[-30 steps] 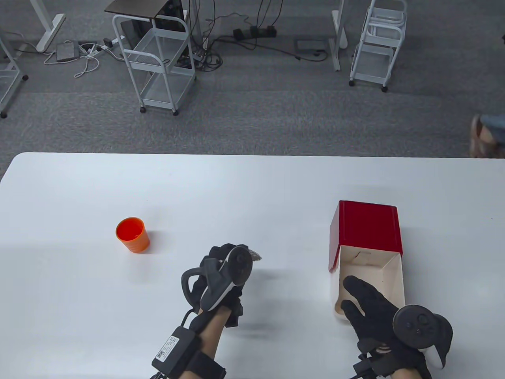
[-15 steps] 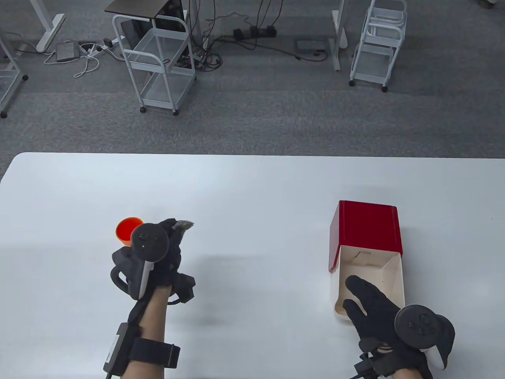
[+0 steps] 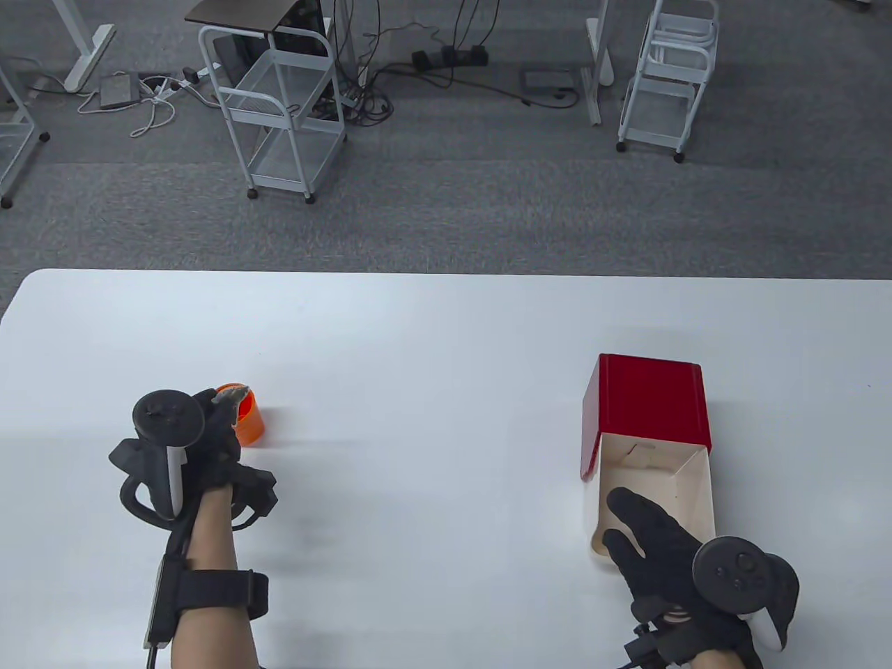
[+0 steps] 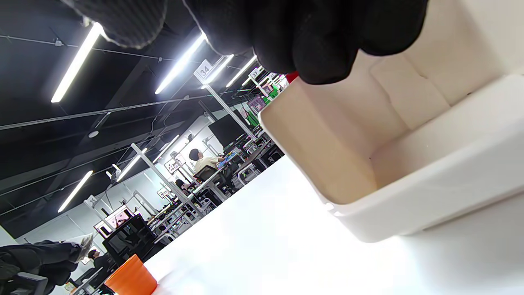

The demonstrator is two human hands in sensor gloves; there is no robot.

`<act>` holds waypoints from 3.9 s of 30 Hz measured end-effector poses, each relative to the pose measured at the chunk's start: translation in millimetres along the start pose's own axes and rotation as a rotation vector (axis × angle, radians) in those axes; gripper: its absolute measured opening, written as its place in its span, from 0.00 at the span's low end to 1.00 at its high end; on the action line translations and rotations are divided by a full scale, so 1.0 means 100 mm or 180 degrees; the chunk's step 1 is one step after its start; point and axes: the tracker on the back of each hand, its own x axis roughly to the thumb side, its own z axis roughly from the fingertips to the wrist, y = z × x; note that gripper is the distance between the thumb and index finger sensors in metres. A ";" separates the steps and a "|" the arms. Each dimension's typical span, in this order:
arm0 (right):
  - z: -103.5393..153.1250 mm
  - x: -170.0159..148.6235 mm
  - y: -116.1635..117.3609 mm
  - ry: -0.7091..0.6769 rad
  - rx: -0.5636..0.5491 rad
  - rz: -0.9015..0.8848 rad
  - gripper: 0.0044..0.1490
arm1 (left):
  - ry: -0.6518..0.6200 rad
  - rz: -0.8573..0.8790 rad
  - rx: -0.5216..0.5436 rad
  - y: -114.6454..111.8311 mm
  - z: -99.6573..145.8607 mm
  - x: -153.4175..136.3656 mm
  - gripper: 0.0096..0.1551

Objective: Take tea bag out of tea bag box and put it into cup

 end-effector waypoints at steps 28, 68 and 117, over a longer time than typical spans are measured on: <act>-0.02 -0.01 0.02 0.0056 0.0030 0.0011 0.39 | -0.0278 -0.0283 -0.0294 -0.26 -0.18 -0.05 0.40; 0.00 -0.01 0.06 -0.0042 0.0040 -0.0099 0.38 | -0.2093 0.1787 -0.1518 -0.60 2.00 0.24 0.37; -0.13 -0.16 0.54 -0.0564 0.1232 0.3424 0.33 | -0.2069 0.1756 -0.1533 -0.69 1.90 0.11 0.36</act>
